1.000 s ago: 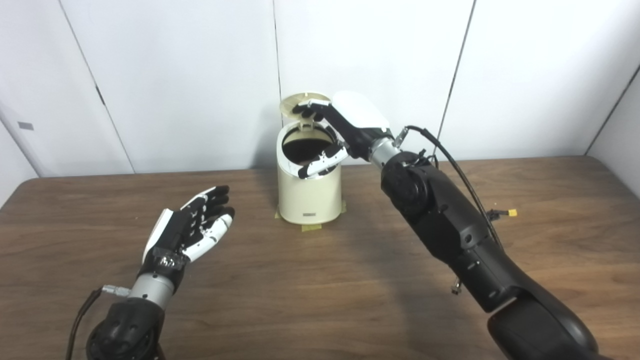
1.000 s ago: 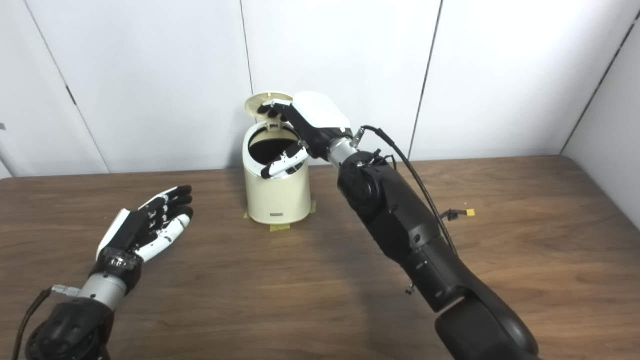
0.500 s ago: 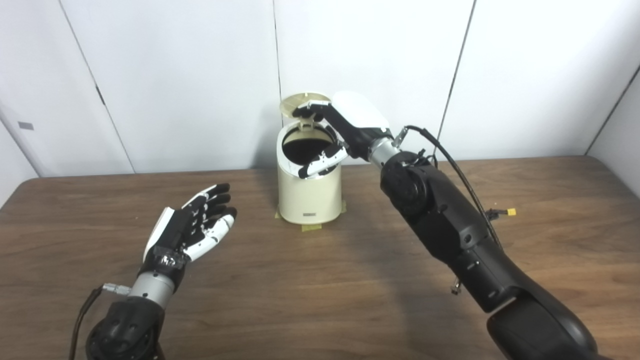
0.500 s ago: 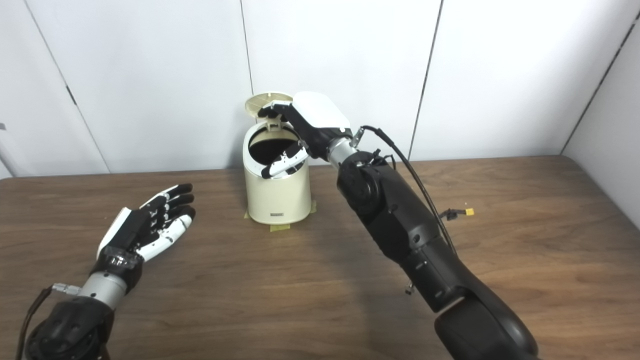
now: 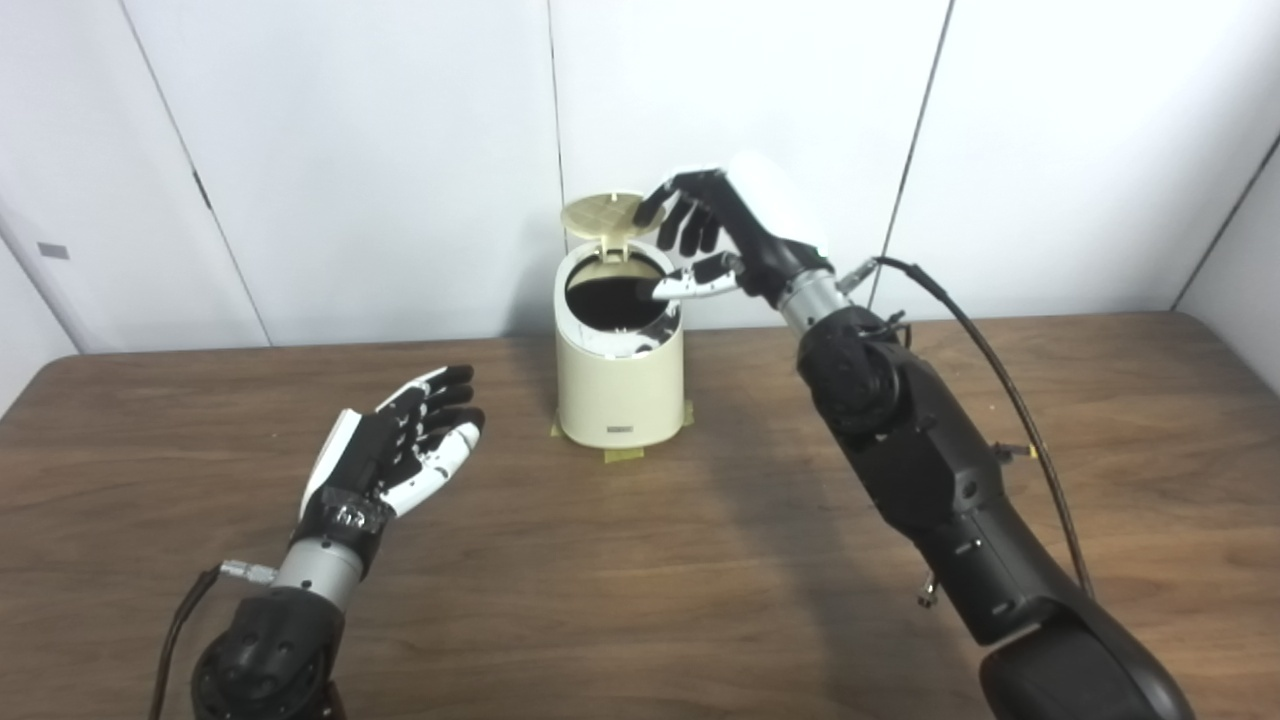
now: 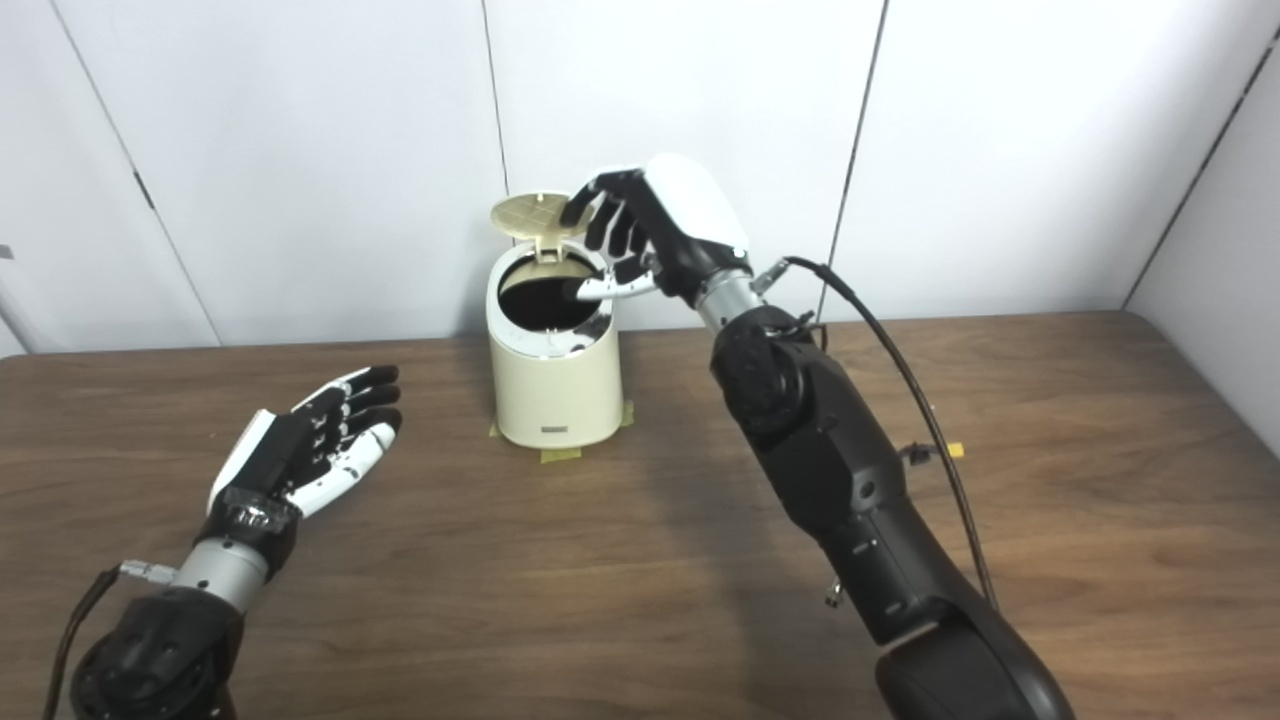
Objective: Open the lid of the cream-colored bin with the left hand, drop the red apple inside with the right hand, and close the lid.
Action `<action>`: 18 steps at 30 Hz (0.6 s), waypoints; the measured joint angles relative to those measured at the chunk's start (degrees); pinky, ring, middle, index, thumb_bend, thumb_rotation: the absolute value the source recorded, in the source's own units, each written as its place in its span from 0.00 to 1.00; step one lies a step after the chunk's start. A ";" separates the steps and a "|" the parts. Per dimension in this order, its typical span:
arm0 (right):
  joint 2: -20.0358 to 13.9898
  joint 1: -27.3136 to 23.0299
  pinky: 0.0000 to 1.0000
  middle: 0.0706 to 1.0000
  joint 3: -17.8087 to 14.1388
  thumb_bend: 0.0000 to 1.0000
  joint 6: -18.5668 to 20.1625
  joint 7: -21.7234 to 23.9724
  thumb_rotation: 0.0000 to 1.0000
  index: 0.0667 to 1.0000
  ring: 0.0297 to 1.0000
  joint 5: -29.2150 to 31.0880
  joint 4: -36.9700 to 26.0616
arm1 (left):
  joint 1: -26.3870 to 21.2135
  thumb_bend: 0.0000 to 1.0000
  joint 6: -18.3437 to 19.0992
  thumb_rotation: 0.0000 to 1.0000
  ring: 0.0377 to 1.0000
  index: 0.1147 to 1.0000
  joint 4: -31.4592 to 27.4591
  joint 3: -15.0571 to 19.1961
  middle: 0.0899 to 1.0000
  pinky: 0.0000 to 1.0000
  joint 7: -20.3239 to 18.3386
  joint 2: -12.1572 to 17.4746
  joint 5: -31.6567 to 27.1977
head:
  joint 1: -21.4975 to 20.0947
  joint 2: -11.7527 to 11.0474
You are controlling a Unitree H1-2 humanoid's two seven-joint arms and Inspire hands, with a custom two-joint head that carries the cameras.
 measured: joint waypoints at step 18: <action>0.60 16.99 0.59 0.68 -12.85 0.49 20.11 9.14 0.15 0.46 0.66 20.92 -20.17 | -8.02 0.33 0.01 0.60 0.86 0.88 7.57 4.70 0.87 0.81 5.31 -0.31 -5.39 | 1.49 -0.26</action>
